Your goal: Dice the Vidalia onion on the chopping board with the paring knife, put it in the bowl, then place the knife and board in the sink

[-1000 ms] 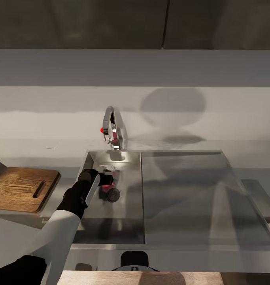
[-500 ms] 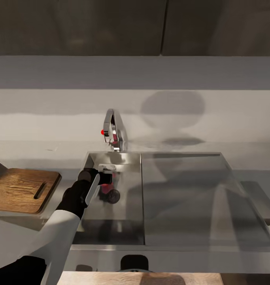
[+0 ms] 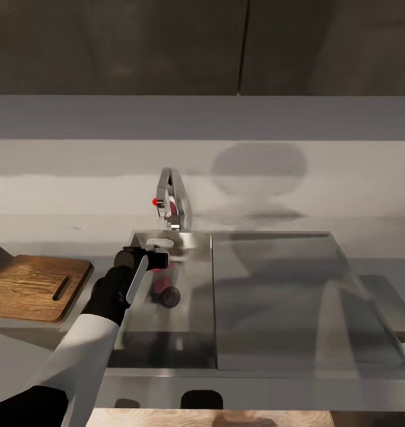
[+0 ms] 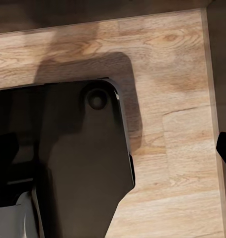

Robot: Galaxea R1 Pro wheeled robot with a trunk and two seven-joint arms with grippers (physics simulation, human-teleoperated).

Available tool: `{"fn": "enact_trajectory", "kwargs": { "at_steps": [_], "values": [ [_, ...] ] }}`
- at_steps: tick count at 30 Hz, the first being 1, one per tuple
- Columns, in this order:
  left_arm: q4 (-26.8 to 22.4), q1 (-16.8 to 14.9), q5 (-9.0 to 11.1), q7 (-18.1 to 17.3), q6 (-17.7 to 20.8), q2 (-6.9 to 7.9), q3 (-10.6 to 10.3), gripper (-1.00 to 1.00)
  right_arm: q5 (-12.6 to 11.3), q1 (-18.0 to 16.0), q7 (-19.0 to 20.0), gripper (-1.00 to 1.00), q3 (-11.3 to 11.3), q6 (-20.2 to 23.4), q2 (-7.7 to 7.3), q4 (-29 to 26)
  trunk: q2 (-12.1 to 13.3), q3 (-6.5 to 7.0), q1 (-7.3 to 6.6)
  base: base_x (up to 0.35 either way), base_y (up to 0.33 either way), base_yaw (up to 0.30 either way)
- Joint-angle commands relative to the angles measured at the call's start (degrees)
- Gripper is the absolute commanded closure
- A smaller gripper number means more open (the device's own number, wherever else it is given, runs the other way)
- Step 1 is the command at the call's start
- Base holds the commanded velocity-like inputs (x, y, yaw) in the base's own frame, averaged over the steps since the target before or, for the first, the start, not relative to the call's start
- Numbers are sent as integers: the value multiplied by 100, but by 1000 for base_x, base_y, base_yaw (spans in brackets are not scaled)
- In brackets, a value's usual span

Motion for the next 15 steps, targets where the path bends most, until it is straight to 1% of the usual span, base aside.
{"fn": "enact_trajectory", "kwargs": {
  "at_steps": [1,6,15],
  "values": [
    [-54,-2,40,43,33,0,-9,100,-36,3,-17,-100,18,-8,-3,-10,-10,1,4,0,0,0],
    [-222,-6,40,43,120,-1,-11,100,-36,3,-17,-100,18,-8,-3,-10,-10,39,4,0,0,0],
    [-242,-4,49,43,159,-1,-12,100,-29,3,-15,-100,19,-8,-11,-10,-10,47,4,0,0,0]
  ]
}}
